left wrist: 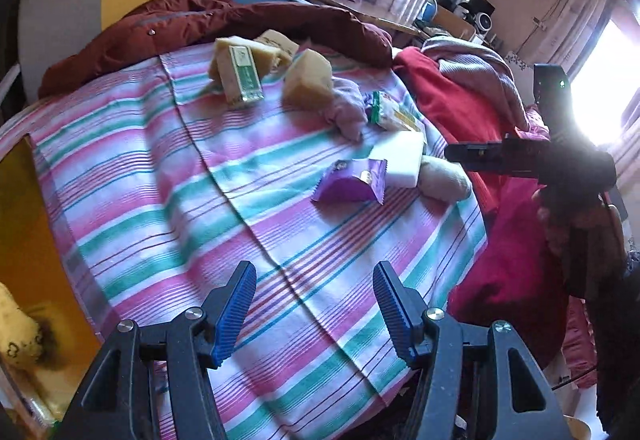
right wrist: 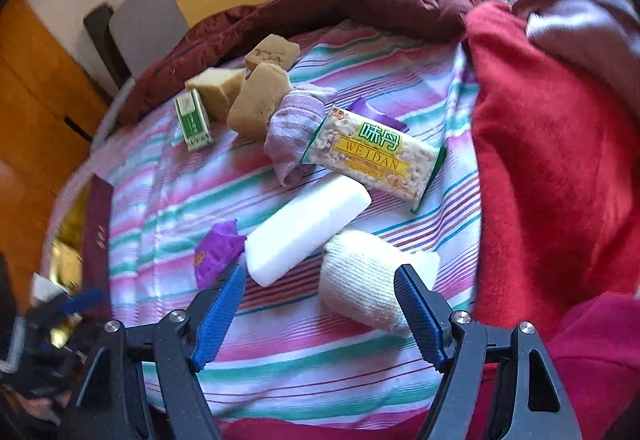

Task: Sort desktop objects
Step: 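Move both grippers back to the items and grasp the purple packet with the left gripper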

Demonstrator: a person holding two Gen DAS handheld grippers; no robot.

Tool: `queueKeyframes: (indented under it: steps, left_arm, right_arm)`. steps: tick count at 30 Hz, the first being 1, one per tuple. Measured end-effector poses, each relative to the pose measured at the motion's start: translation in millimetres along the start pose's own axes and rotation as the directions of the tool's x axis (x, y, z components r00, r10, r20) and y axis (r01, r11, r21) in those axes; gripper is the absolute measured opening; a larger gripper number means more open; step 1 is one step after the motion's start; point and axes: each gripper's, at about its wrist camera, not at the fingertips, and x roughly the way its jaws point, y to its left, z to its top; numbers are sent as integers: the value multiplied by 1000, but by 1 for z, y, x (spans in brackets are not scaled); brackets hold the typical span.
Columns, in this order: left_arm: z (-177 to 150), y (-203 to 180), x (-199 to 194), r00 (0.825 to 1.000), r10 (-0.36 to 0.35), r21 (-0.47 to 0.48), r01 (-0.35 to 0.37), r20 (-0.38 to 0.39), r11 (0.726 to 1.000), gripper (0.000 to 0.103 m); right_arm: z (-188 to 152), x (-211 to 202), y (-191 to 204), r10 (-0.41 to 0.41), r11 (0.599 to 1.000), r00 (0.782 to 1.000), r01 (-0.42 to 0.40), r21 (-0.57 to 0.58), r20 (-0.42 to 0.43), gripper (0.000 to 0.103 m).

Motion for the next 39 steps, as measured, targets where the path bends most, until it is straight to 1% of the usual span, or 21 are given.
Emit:
queueKeyframes:
  steps: [2,4,5,8,12,16,17,21,25,29,32,33,34,36,39]
  left_arm:
    - [1,-1,6,1000,-9,-2,9,-1,1000,61]
    - [3,-3,12,1000,-12,5,12,6,1000,61]
    - [5,-4,15,1000,-13,10,13,7,1000,61]
    - [12,-7,27,1000,-11,21,11,-21,1000,62]
    - [24,-10,42,998,-34,0,34,-59,999,62]
    - [34,-19,48,998,-50,30,51,-33,998,64]
    - [37,-21,50,998,-54,41,55,-35,998,66]
    - [46,-26,59,995,-87,54,89,-39,995,67]
    - [54,-28,69,994,-101,44,103,-49,994,66]
    - [62,-29,80,993,-103,31,105,-60,994,64]
    - [66,-27,89,993,-100,24,102,-56,995,59]
    - [67,-26,94,993,-98,18,99,-60,995,56]
    - [67,-24,98,992,-102,11,103,-69,995,55]
    - [68,-21,108,990,-108,-2,108,-92,994,55]
    - [68,-19,111,990,-114,0,115,-79,993,57]
  right_arm:
    - [0,-2,-8,34,998,999,-34,51,17,77]
    - [0,-5,-12,44,996,998,-46,76,34,77]
    - [0,-6,-11,45,996,998,-48,77,40,77]
    - [1,-6,-9,42,997,998,-45,67,44,77]
    - [1,-6,-11,51,995,998,-55,80,49,77]
    - [1,-7,-14,53,994,997,-58,91,57,77]
    - [0,-7,-14,54,994,997,-60,91,58,77]
    - [0,-7,-14,54,994,997,-59,90,56,77]
    - [0,-7,-14,56,994,997,-61,92,57,78]
    - [0,-7,-15,59,994,997,-64,93,59,78]
    - [1,-7,-15,60,994,996,-65,93,59,79]
    - [1,-7,-15,60,993,996,-66,93,59,79]
    - [1,-7,-15,61,993,996,-67,93,61,80]
    - [1,-8,-15,62,993,996,-68,96,63,81]
    - [1,-8,-16,63,993,996,-69,98,66,83]
